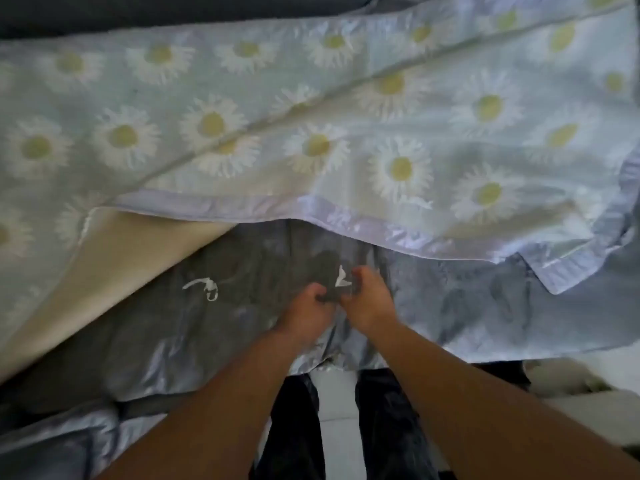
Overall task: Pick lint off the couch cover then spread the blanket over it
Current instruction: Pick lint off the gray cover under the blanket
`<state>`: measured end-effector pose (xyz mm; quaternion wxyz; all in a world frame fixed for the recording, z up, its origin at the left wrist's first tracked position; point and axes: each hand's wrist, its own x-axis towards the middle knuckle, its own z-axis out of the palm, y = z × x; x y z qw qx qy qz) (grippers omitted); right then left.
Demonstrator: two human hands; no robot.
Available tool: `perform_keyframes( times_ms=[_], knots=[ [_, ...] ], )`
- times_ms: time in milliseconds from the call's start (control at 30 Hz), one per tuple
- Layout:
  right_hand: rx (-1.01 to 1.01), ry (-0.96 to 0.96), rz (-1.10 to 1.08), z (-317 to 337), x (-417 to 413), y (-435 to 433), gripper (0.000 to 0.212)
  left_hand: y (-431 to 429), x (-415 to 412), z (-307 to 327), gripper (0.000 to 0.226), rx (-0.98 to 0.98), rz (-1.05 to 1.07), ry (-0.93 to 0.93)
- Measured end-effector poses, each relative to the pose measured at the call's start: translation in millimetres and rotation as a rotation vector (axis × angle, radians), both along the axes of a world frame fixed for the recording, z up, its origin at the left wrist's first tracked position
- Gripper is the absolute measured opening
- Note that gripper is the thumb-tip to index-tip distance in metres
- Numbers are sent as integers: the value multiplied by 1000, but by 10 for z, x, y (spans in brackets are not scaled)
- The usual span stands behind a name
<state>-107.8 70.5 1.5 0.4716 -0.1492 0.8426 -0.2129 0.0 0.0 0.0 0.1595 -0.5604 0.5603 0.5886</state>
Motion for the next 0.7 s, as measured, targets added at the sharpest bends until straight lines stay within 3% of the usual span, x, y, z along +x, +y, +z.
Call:
perform_keyframes(
  times_ms=[167,367,433,700],
  knots=[
    [-62,47,-34,-465,-76,-95,46,-12,-318,-493,12,-17,109,-19],
    [-58,27,-82,-645,-101,-14,16,-48,-435,-696,30,-1,188,-65],
    [-64,-10,-142,-586,-119,75,16,-12,-528,-639,30,32,176,-84],
    [-81,-55,-542,-213,-485,1243,15,893,-1292,-152,20,81,-193,-97]
  ],
)
